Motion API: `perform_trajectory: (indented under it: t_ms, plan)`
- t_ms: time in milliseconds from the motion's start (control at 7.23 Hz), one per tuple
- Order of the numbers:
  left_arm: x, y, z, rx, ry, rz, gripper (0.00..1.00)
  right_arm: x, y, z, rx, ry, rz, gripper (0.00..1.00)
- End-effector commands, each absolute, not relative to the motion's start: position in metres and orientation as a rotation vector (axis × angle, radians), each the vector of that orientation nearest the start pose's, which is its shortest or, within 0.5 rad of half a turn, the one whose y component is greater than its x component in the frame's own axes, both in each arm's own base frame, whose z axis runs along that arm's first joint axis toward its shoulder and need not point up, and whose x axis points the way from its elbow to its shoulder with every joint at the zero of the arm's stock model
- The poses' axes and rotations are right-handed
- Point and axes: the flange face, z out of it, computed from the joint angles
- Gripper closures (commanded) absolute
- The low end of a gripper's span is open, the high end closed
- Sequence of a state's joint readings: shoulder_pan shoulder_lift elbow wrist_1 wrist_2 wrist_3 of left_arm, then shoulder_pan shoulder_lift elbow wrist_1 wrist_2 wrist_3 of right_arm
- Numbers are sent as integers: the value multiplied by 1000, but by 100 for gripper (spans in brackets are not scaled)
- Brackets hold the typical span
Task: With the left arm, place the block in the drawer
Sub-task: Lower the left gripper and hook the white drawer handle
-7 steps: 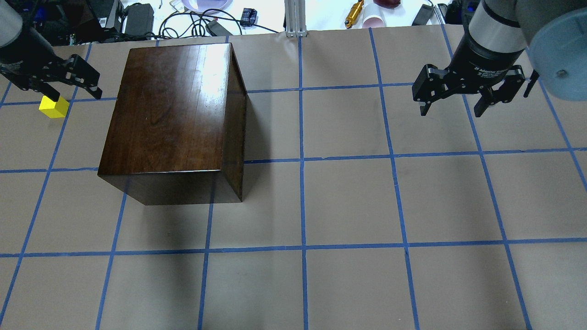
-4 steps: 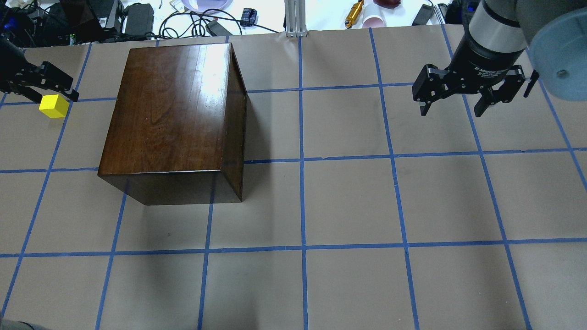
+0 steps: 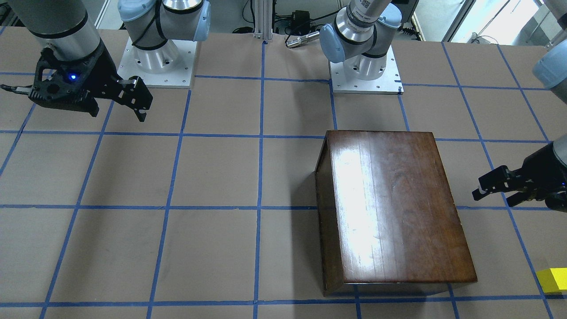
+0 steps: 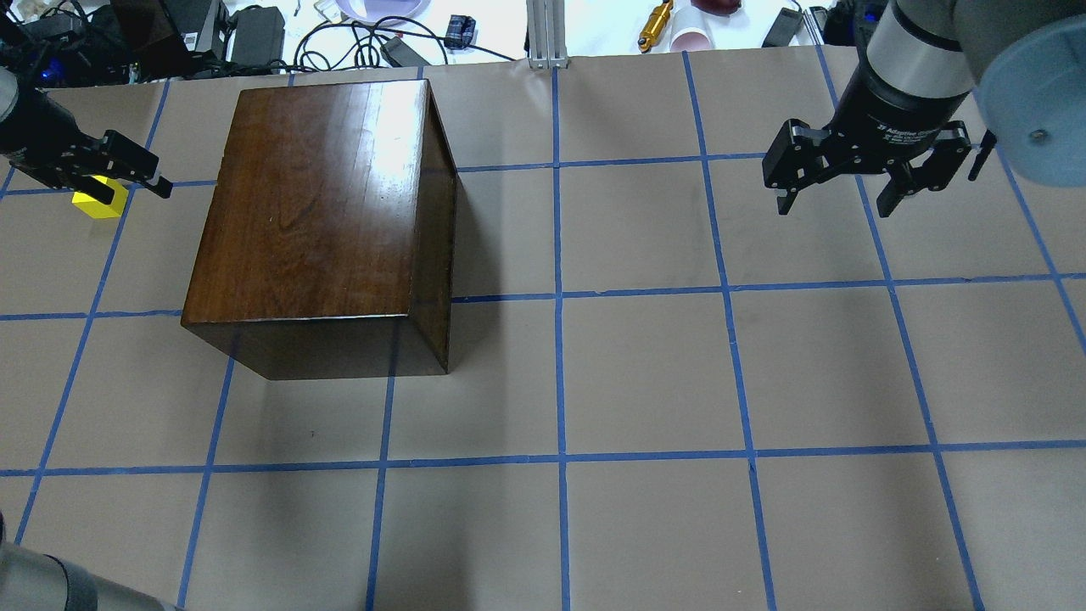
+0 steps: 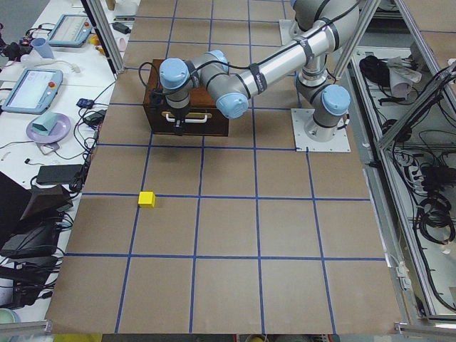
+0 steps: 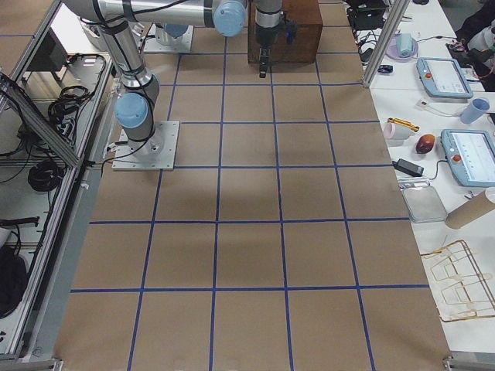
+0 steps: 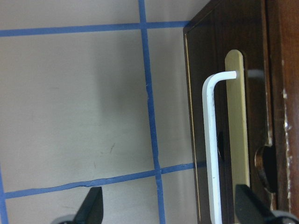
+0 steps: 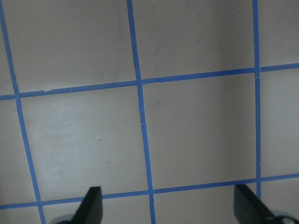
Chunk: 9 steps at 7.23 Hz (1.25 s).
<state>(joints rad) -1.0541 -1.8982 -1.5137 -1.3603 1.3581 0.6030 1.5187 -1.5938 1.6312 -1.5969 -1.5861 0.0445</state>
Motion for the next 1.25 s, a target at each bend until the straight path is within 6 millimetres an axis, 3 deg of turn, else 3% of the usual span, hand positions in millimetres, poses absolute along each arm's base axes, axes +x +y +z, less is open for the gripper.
perform_trajectory:
  t_ms: [0,553,1107]
  plan:
    - [166,-610,335,179,3394,-85,0,107,-487,472,152,3153,17,0]
    - [163,-620,305,178,3474,-75,0,107,-487,472,152,3153,19,0]
    - [165,-623,287,166,3491,-31,0,107,-487,472,152,3153,17,0]
